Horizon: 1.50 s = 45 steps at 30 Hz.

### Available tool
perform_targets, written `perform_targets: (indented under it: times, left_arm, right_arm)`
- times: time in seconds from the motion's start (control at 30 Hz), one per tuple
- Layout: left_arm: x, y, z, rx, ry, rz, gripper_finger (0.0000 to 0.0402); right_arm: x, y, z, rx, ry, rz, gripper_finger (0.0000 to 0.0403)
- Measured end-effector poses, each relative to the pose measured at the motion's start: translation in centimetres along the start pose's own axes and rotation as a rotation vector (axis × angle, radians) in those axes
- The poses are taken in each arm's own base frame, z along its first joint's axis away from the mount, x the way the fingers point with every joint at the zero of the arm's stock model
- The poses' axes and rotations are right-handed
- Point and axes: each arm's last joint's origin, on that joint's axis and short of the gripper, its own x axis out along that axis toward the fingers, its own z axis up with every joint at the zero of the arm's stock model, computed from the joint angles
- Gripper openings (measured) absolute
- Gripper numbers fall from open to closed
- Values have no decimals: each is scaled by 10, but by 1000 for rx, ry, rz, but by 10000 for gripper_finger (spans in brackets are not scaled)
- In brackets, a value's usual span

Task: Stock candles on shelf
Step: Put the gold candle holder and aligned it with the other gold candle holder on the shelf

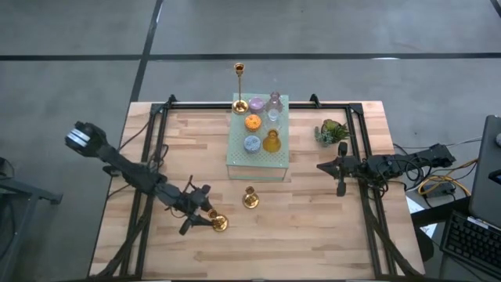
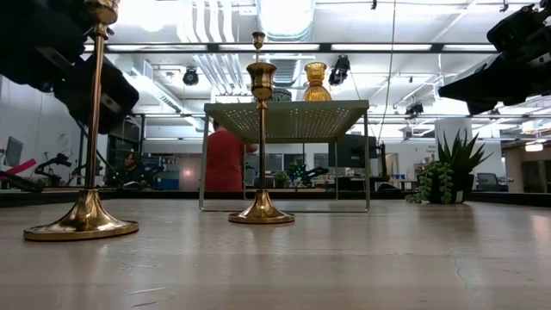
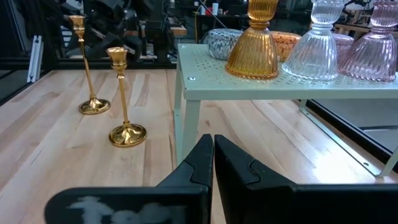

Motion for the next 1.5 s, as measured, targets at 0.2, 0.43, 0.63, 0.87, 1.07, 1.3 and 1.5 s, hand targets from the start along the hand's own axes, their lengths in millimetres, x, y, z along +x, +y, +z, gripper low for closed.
perform_targets:
  times: [0.2,0.43,0.63,0.87,1.07,1.3,1.5]
  left_arm:
    - [10,-2,1,8,15,7,180]
    - [14,-2,1,16,22,13,143]
    - [12,-2,1,25,16,10,90]
    - [12,-2,2,44,9,14,35]
    - [11,-3,6,54,-11,20,17]
    - [5,-11,30,129,-120,2,27]
    - [-10,-14,64,237,-237,32,17]
  right_arm:
    - [0,0,0,1,0,0,8]
    - [0,0,0,0,0,0,8]
    - [0,0,0,1,0,0,8]
    - [0,0,0,0,0,0,8]
    - [0,0,0,0,0,0,8]
    - [0,0,0,1,0,0,8]
    - [0,0,0,-1,0,-1,8]
